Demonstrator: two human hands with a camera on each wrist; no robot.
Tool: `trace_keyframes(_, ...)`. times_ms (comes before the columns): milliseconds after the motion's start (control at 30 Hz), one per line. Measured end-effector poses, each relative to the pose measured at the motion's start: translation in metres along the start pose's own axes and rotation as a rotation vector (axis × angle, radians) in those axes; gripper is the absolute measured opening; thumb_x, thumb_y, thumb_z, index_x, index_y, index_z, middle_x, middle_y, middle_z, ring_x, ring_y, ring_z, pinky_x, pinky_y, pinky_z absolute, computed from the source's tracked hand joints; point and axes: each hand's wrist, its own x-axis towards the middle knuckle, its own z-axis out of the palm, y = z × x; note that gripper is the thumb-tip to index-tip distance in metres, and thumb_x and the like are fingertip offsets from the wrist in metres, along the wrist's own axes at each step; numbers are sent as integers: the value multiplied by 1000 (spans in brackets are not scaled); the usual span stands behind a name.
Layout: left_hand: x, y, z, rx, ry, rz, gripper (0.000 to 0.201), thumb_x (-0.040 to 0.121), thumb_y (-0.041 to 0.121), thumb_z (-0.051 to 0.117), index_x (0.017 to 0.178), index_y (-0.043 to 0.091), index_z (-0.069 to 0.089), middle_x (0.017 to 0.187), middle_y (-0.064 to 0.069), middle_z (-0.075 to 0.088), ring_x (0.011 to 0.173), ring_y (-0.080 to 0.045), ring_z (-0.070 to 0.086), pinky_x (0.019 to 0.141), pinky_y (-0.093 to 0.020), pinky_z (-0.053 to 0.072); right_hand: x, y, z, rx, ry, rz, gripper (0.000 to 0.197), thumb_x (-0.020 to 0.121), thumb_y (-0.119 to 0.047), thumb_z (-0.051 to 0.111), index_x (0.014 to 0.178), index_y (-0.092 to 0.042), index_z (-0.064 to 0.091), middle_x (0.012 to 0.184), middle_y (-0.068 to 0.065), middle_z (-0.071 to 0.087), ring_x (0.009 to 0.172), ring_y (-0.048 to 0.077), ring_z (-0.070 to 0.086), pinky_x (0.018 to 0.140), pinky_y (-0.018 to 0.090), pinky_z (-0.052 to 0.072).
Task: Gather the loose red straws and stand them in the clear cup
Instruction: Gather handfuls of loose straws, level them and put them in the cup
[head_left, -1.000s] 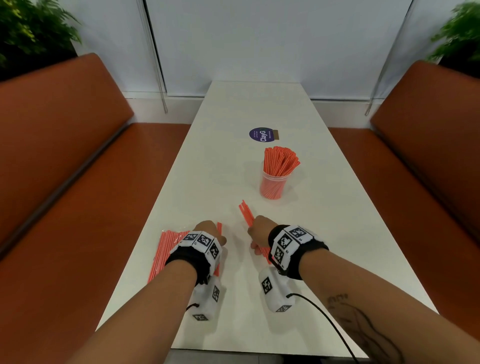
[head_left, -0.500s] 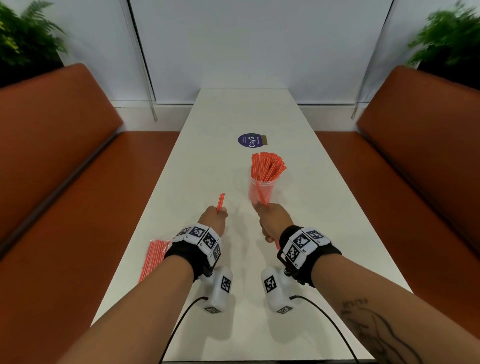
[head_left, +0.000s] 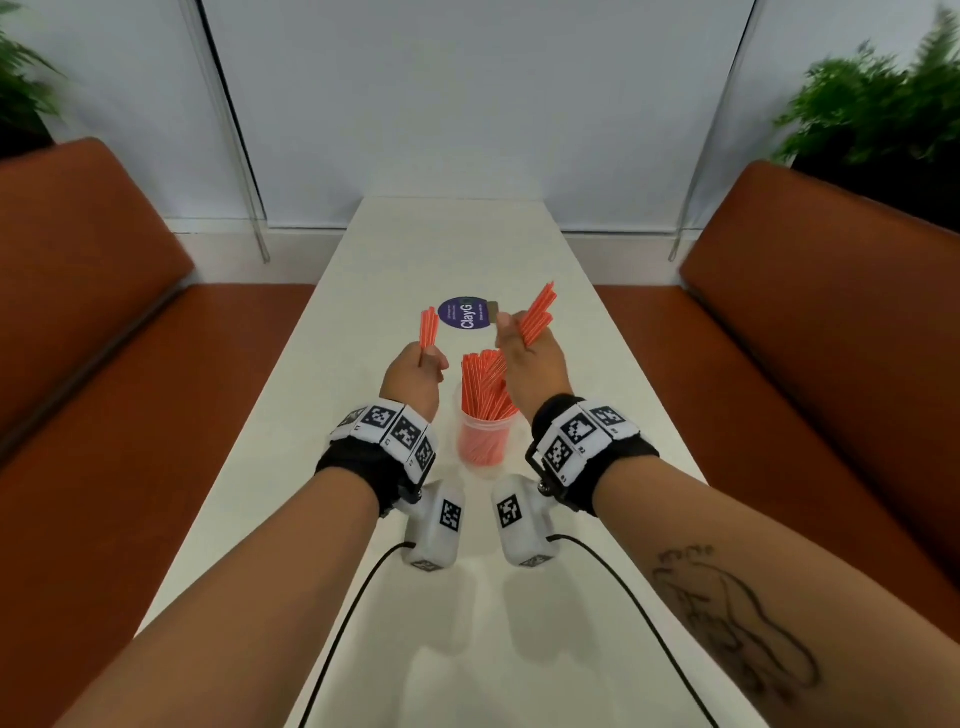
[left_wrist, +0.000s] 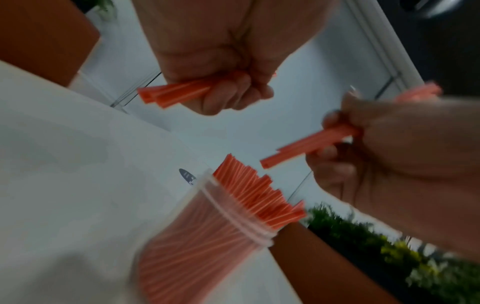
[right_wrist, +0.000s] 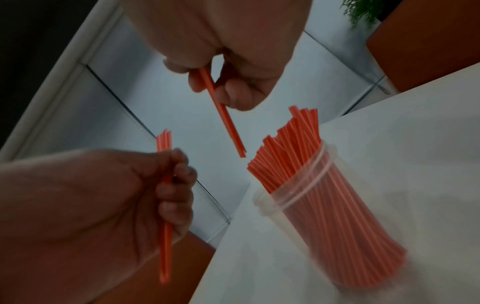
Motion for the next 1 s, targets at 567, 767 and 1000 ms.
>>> trace_keyframes(567,18,-18,21,-71,-21,-16,35,100,18,29,69,17,46,73,4,52,62,-11,44,61,-22,40,11,21,6,-406,-118,51,55,77,-36,71,124,-15,50,109,2,58,103,18,57,89,31,49)
trace_keyframes(767,19,9,26,111,-29,176,37,98,25,33,66,31,50,99,-12,52,82,-26,49,78,-37,45,11,6,-21,-219,91,-32,43,87,-18,61,127,-17,46,117,5,55,97,10,49,79,20,38)
trace_keyframes(1000,22,9,36,187,-102,240,29,97,15,40,91,3,65,99,-15,64,88,-21,54,80,-26,37,3,23,-37,-211,116,22,34,90,-18,57,123,-14,48,111,4,56,92,11,51,71,15,39)
